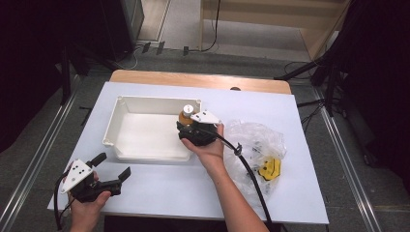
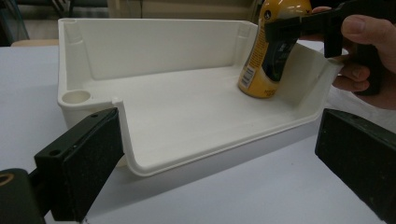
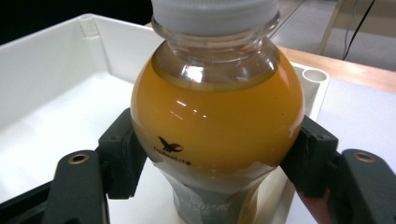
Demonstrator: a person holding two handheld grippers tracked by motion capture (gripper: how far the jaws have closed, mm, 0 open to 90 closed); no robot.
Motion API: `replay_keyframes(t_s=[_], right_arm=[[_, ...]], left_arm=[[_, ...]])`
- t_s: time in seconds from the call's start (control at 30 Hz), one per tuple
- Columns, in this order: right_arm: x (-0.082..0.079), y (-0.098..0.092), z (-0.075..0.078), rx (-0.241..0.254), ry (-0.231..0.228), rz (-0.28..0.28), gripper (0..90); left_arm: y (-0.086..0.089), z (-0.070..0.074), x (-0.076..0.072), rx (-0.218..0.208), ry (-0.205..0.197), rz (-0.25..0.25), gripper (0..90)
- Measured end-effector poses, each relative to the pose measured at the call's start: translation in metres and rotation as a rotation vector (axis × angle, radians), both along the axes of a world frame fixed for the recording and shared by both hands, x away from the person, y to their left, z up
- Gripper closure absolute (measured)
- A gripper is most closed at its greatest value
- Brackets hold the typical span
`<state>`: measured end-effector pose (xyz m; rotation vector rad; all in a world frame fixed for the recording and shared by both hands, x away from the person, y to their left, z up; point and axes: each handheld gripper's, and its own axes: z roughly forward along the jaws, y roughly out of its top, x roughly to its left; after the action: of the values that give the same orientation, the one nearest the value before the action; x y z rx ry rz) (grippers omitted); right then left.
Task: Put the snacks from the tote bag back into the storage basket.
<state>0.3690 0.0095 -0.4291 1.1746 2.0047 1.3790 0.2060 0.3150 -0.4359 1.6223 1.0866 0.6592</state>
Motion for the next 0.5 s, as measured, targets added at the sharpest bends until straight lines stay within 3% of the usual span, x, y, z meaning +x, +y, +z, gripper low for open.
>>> replay_keyframes(t_s=[0.2,0.5], right_arm=[[0.000,-0.002,0.001,0.020,0.027,0.009,31.0],[-0.006,-0.008,0.014,0.047,0.003,0.007,22.3]], left_arm=[[0.000,0.000,0.000,0.000,0.000,0.004,0.9],[0.002,0.000,0.001,-0.004,0.000,0.011,0.9]])
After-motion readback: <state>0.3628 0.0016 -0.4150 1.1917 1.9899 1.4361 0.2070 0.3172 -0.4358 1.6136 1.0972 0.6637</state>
